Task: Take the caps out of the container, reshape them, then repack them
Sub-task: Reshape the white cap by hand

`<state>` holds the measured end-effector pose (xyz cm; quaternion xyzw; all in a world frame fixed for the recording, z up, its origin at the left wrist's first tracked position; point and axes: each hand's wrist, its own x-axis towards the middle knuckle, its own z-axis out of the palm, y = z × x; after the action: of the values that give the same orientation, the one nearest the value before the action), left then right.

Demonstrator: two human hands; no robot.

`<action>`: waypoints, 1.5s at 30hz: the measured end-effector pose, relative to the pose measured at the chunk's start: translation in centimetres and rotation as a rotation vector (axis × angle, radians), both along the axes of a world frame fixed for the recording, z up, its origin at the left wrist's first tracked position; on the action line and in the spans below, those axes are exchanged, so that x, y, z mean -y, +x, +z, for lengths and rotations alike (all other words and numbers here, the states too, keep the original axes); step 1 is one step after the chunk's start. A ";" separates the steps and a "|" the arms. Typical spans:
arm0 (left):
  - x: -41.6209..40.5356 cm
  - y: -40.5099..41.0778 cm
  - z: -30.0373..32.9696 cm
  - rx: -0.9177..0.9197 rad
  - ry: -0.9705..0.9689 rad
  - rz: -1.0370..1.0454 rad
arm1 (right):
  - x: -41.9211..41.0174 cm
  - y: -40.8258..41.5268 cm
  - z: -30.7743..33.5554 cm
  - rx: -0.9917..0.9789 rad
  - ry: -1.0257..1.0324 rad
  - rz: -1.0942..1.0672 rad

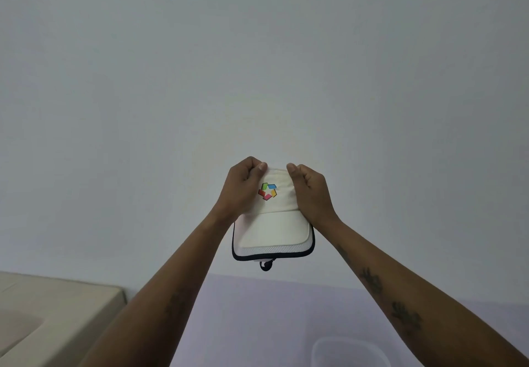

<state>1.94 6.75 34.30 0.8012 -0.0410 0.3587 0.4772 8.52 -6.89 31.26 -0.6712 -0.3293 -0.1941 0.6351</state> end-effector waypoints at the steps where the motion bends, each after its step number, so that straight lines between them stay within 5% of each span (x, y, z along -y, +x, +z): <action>1: 0.0 0.0 -0.2 0.015 -0.010 0.002 | 0.0 0.0 -0.1 -0.005 0.010 -0.001; 12: 1.3 0.4 1.3 -0.180 0.442 -0.004 | -0.5 -0.2 -1.0 0.071 -0.061 0.032; 17: 1.8 0.4 1.0 -0.172 0.412 0.080 | 0.2 0.0 -0.8 0.052 -0.008 0.046; 25: 2.3 1.1 0.6 -0.094 0.227 -0.072 | 0.6 0.1 -2.0 0.065 0.045 -0.070; 37: -2.2 0.3 -0.4 -0.322 0.128 -0.173 | 2.1 0.1 -1.7 -0.014 0.237 -0.116; 41: -2.2 0.3 -1.5 -0.233 -0.082 -0.225 | 1.8 0.4 -2.1 -0.044 0.151 -0.061; 45: -1.3 0.5 -1.6 -0.156 -0.092 -0.128 | 1.6 0.0 -1.5 -0.056 -0.080 0.046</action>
<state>2.46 8.01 32.66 0.7998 -0.0383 0.2655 0.5369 8.53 -8.48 29.81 -0.6934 -0.3342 -0.1475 0.6211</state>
